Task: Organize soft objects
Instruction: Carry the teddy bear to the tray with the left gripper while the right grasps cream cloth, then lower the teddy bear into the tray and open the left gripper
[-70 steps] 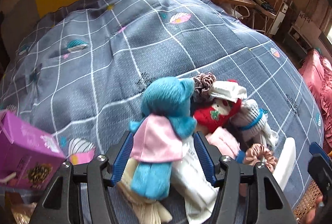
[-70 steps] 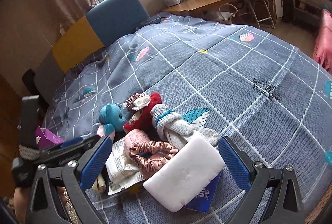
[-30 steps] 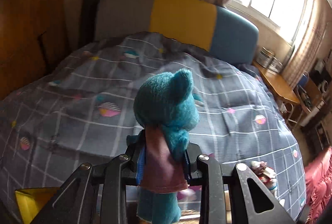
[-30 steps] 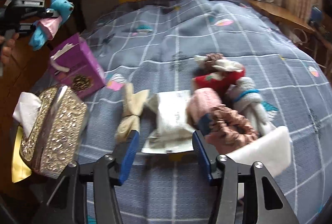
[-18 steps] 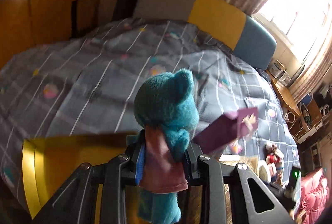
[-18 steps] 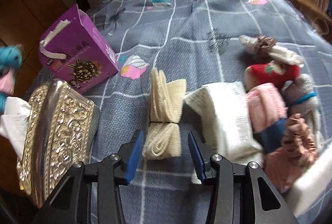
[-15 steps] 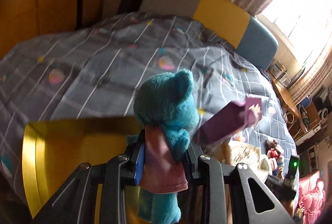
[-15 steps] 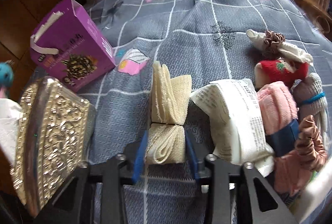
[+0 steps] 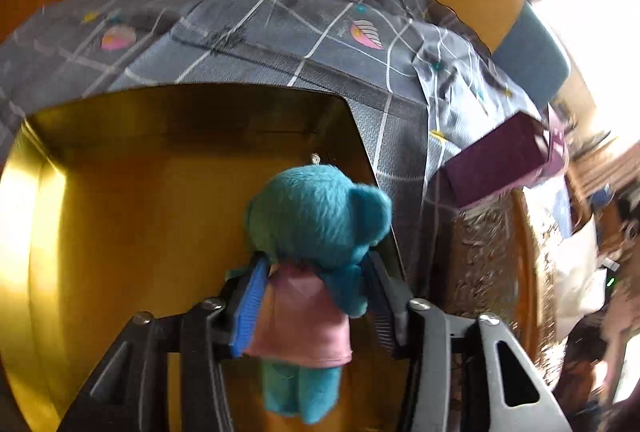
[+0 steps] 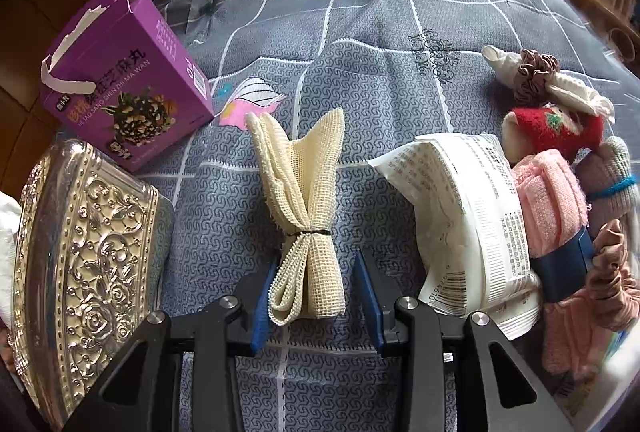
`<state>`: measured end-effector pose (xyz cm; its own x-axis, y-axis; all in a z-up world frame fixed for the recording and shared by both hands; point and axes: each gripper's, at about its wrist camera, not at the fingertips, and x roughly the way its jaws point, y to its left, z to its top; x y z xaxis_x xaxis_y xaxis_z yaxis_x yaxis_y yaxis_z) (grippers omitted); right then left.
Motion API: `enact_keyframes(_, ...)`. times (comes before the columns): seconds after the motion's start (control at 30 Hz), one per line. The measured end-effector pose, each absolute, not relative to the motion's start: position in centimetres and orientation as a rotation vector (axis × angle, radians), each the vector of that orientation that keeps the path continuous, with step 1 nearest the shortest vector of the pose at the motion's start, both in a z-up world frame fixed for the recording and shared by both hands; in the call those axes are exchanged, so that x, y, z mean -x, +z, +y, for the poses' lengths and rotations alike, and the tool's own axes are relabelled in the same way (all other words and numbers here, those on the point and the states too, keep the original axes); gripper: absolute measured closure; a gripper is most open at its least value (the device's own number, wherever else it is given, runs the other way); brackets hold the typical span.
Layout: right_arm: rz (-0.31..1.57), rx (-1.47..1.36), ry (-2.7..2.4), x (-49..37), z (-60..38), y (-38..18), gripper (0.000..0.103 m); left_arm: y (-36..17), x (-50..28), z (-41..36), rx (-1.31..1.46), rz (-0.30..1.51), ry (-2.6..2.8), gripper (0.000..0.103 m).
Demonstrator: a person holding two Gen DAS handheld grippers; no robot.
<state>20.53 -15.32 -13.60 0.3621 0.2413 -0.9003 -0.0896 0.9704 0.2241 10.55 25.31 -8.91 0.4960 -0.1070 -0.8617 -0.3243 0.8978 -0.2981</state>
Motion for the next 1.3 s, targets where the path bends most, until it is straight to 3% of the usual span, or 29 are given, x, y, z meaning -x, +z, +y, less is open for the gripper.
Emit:
enact_keyframes(0.37,1.221,-0.107,0.219,-20.9,-16.0,-12.4,0.063,-7.0,-6.5,23.4,0.208,0.942,0.263,0.044)
enact_keyframes(0.5,1.187,-0.023,0.185,-20.6,-15.4,-11.6,0.078,-6.5,-5.0,22.8,0.166,0.891,0.326,0.044)
enact_keyframes(0.77,1.172,-0.034,0.128,-20.4,-16.1,-10.7,0.081,-6.9,-3.3,22.5,0.200,0.915,0.285,0.044)
enact_keyframes(1.0,1.132,-0.024,0.132,-24.3,-15.0,-5.7,0.081,-7.1,-2.5,22.3,0.239,0.924,0.228,0.044)
enact_keyframes(1.3,0.981,0.108,0.272,-25.8,-6.7,1.7,0.081,-6.7,-1.1,23.1,0.245,0.903,0.240,0.044)
